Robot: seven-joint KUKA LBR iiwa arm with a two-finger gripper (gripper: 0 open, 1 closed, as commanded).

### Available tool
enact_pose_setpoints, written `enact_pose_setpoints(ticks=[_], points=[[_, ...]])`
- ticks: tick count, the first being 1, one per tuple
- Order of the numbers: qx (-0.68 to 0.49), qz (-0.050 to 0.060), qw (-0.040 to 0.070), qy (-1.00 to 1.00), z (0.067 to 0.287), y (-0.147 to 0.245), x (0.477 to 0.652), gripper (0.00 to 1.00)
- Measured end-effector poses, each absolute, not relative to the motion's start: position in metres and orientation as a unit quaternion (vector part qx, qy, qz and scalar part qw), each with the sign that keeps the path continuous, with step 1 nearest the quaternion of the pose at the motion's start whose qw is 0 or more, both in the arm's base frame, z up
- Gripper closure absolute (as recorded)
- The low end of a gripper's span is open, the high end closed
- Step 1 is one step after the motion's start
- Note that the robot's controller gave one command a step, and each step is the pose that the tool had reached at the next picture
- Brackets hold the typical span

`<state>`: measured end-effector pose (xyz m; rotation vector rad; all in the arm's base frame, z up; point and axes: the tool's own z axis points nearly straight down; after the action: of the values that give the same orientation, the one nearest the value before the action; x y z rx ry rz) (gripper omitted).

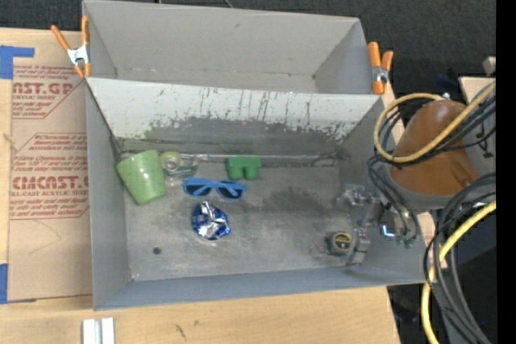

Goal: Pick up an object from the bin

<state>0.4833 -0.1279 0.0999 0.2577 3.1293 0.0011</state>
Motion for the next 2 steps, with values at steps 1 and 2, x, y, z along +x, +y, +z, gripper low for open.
enact_pose_setpoints(ticks=[1,2], points=[[0.073,0.000,0.000,0.997,0.099,-0.141,0.481,0.00],[0.136,0.001,-0.001,0.991,0.069,-0.132,0.487,0.00]])
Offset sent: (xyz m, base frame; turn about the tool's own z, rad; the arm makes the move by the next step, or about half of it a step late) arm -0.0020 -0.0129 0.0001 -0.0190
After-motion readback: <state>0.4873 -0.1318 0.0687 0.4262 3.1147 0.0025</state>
